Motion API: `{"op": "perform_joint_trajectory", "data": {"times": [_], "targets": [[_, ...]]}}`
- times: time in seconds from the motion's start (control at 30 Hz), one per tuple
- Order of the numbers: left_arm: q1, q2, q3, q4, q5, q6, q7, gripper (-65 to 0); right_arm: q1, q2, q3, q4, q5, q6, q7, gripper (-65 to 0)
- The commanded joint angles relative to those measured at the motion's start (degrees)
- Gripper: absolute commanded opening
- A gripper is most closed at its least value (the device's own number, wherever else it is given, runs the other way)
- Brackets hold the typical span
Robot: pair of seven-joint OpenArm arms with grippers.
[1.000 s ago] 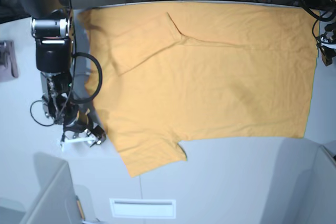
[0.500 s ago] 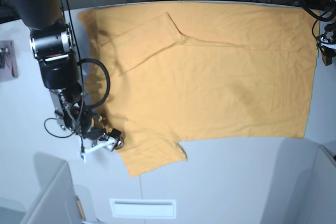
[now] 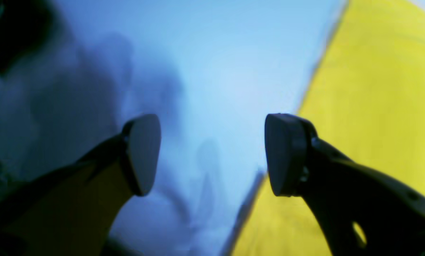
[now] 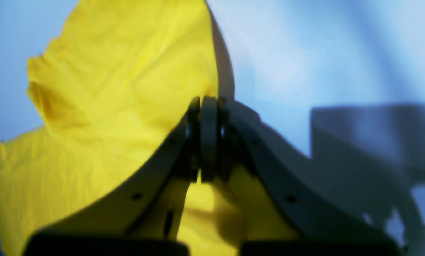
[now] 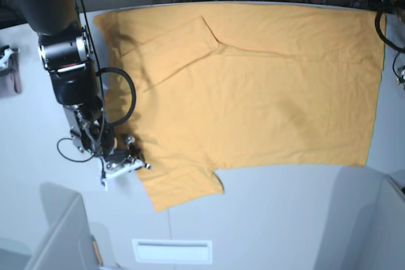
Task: Fold the T-shirt properly
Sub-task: 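Move both grippers to the hem corners and grasp them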
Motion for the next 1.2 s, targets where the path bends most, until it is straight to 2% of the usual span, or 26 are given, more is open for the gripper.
{"op": "perform_joint_trajectory", "data": {"times": [0.0, 0.1, 0.17, 0.33, 0.43, 0.53, 0.6, 0.7, 1.17], "targets": [[-4.0, -2.0, 3.0, -2.5, 1.7, 0.0, -1.3, -21.6, 1.8, 0.3, 0.2, 0.7, -0.1, 0.1, 0.0, -65.0], [-15.2, -3.2, 8.9, -13.6, 8.2, 0.0, -1.5, -21.6, 1.8, 0.3, 0.2, 0.7, -0.1, 0.1, 0.0, -65.0], [-21.5, -3.2, 11.2, -21.0, 11.1, -0.1, -3.8, -21.6, 1.8, 0.3, 0.1, 0.7, -0.1, 0.1, 0.0, -65.0], [-36.9, -3.2, 20.9, -45.3, 18.8, 0.0, -15.8, -21.2, 1.8, 0.8, 0.2, 0.7, -0.1, 0.0, 0.0, -65.0], [-44.1, -3.1, 24.7, -58.8, 21.3, 0.2, -23.8, -20.9, 1.8, 1.9, 0.1, 0.7, -0.1, 0.0, 0.0, -65.0], [-49.0, -3.1, 25.5, -68.1, 22.2, 3.0, -30.6, -20.7, 1.8, 2.1, 0.0, 0.7, -0.1, 0.0, -0.2, -65.0], [-50.5, -3.1, 25.6, -70.9, 21.9, 6.2, -33.4, -20.7, 1.8, 2.2, 0.1, 0.7, -0.1, 0.0, -0.3, -65.0], [-51.3, -3.2, 25.2, -71.5, 21.7, 9.2, -33.7, -20.7, 1.8, 3.2, 0.1, 0.7, -0.1, 0.0, -0.3, -65.0], [-46.9, -2.6, 25.7, -69.1, 22.3, 9.2, -33.9, -20.7, 1.7, 3.2, 0.0, 0.7, -0.1, 0.0, -0.3, -65.0]]}}
